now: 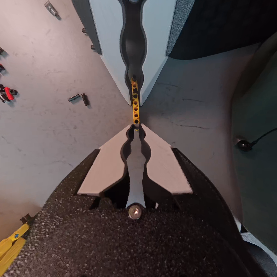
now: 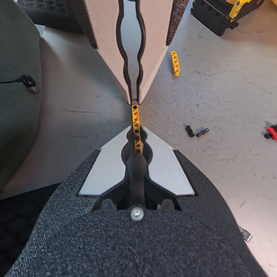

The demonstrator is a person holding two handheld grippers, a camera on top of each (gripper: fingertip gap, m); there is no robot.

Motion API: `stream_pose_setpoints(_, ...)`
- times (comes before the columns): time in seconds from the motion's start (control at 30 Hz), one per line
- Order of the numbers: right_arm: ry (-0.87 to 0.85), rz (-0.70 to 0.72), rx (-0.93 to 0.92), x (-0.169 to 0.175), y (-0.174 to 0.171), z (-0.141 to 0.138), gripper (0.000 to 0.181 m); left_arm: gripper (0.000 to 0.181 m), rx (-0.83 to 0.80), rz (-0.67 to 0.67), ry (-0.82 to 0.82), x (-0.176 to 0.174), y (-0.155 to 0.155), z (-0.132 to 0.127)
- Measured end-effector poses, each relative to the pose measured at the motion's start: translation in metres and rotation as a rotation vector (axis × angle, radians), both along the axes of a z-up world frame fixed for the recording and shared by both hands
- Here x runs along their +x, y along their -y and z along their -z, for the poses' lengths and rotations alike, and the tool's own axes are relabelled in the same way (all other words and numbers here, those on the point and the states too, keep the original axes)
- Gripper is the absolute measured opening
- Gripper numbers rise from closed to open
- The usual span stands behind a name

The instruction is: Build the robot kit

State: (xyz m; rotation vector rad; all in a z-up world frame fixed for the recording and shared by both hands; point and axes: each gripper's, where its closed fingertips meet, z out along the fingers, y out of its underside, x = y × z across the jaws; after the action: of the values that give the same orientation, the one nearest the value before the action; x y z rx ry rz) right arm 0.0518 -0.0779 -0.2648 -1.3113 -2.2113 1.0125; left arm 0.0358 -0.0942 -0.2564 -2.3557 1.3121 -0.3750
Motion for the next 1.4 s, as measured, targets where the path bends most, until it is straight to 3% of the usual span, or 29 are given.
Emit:
stream_pose_setpoints(0.23,-0.011,-0.007,0.018,0.001,-0.001,0.0,0.007,0.006,0.096,0.024,-0.06,-0.002,-0.004,0.001)
stream_pose_setpoints(0.47,-0.013,-0.019,0.012,0.001,-0.001,0.0,0.007,0.006,-0.008,-0.042,0.105,-0.001,-0.004,0.001)
stream_pose_setpoints(0.67,-0.015,-0.025,0.013,0.002,-0.001,0.001,0.007,0.007,0.055,-0.015,0.039,-0.003,-0.005,0.007)
stream_pose_setpoints(0.9,-0.03,-0.052,0.035,0.004,0.0,0.001,0.008,0.007,-0.009,0.044,0.128,0.002,-0.003,0.005)
stream_pose_setpoints(1.17,-0.054,-0.087,0.063,0.004,0.0,0.001,0.009,0.019,0.1,0.006,0.228,0.007,0.002,0.009)
stream_pose_setpoints(1.23,-0.055,-0.095,0.065,0.004,0.001,0.001,0.008,0.008,0.137,-0.029,0.268,0.009,0.0,0.007)
stream_pose_setpoints(1.4,-0.065,-0.128,0.074,0.005,0.002,0.001,0.007,0.007,0.182,0.001,0.248,0.01,0.0,0.009)
